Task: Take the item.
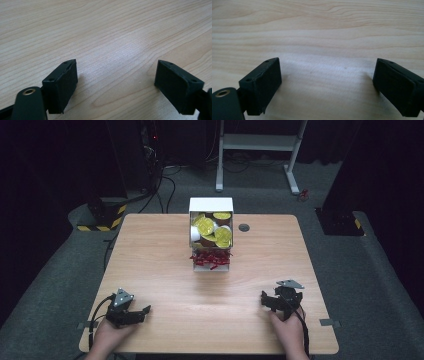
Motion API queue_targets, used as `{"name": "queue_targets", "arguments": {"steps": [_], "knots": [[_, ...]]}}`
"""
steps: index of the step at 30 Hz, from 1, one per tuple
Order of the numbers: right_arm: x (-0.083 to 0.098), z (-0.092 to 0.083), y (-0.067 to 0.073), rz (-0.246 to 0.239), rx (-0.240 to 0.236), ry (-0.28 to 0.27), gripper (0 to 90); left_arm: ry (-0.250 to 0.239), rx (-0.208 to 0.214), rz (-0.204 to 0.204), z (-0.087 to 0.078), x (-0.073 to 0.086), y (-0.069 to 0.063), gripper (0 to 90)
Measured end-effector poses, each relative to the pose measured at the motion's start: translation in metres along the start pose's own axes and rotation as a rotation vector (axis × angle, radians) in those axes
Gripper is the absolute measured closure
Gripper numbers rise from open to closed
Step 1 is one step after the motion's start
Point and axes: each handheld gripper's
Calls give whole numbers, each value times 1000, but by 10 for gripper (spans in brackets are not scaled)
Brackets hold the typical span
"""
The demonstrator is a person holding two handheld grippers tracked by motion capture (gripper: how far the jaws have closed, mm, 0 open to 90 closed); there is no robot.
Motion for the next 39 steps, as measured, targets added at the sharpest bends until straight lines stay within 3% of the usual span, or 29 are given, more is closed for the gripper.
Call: {"name": "queue_targets", "arguments": {"steps": [5, 13, 16, 31, 39], "knots": [[7, -7, -1, -47, -40, 7, 82, 1, -8, -8, 0, 0, -1, 176], [7, -8, -2, -58, -53, 15, 80, 9, -28, -26, -1, 2, -1, 168], [8, -9, -4, -67, -67, 18, 81, 31, -41, -41, 1, 0, 1, 94], [7, -8, -4, -86, -81, 22, 80, 45, -35, -43, 2, -1, 2, 65], [8, -9, -5, -90, -86, 24, 80, 62, -44, -77, -3, -1, 8, 155]]}}
Point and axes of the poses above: each handheld gripper's, and its own axes: z roughly forward along the jaws, x roughly out of its underside, y roughly to its left, and after that the axes turned 13 degrees about z, right-handed
